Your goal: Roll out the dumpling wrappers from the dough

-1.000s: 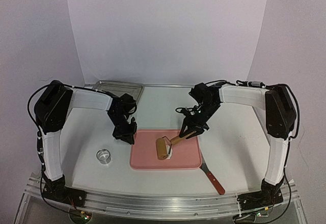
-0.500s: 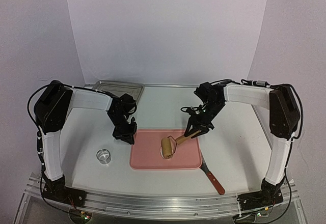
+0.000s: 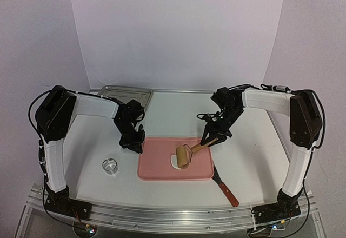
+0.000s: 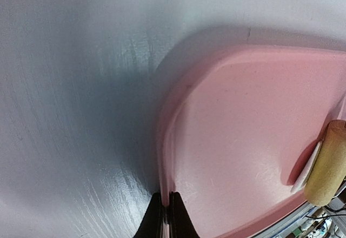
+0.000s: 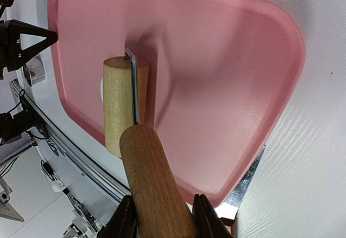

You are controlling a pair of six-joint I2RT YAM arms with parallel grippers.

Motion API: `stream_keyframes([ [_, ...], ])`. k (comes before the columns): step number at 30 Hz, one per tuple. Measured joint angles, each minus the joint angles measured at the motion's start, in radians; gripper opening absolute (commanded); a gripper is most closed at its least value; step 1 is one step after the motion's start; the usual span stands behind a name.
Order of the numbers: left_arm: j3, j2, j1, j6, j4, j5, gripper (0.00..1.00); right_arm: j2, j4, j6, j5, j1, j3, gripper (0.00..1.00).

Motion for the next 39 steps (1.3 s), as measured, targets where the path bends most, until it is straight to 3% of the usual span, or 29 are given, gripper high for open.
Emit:
stream_keyframes([
  [7, -0.009, -0.008, 0.0, 0.0, 0.005, -0.009, 0.0, 0.063, 0.032, 0.025, -0.001, 0.081, 0.079, 0.0],
  [16, -0.012, -0.01, 0.0, 0.0, 0.009, -0.009, 0.0, 0.011, 0.036, 0.009, -0.004, 0.034, 0.011, 0.0],
  [25, -0.013, -0.011, 0.0, 0.0, 0.01, -0.009, 0.0, 0.054, 0.07, 0.03, -0.01, 0.086, 0.047, 0.0],
  [34, -0.013, -0.011, 0.0, 0.0, 0.01, -0.009, 0.0, -0.01, 0.063, 0.01, -0.008, 0.033, -0.03, 0.0],
  [39, -0.013, -0.011, 0.0, 0.0, 0.01, -0.009, 0.0, 0.028, 0.069, 0.017, -0.01, 0.07, 0.011, 0.0],
])
